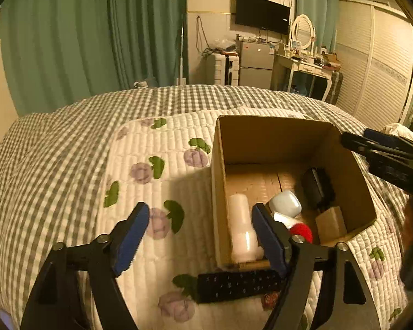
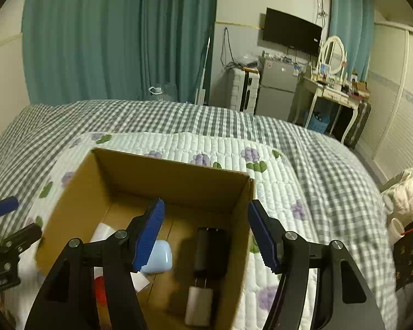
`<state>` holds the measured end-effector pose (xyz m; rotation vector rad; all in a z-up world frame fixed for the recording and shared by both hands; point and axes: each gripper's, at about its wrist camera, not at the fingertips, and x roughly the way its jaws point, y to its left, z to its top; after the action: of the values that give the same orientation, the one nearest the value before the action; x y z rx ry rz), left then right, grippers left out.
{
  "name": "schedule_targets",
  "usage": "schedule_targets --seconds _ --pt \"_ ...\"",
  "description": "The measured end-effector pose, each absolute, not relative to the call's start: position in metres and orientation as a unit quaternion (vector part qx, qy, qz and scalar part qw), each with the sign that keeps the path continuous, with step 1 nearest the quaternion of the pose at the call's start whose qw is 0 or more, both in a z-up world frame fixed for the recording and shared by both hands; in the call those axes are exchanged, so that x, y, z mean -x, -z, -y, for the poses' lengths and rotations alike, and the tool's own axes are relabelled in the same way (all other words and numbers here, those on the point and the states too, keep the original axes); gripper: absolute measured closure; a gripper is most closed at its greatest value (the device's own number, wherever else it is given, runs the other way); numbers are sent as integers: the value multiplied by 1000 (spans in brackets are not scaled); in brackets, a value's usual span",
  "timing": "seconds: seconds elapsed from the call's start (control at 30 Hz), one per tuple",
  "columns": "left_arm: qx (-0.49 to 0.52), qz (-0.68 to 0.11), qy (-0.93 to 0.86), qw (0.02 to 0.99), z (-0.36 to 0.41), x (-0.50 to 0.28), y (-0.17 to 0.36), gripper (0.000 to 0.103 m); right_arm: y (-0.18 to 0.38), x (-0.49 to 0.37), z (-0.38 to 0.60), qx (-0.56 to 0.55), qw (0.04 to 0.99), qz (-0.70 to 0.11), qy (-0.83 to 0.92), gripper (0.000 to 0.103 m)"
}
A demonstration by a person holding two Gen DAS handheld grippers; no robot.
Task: Organize rigid objects
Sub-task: 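Lower the charger and power bank into the box and open both tools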
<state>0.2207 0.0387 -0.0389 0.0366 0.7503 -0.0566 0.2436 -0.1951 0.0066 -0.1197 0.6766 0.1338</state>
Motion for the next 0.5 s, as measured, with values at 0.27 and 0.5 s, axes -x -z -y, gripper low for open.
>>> schedule_targets --seconds 0.27,0.5 --pt "-6 -356 30 934 -38 -173 24 7 -25 -171 185 65 936 -337 -81 27" --pt "-6 -351 23 936 -47 -137 23 0 -24 -128 155 71 931 -337 -119 23"
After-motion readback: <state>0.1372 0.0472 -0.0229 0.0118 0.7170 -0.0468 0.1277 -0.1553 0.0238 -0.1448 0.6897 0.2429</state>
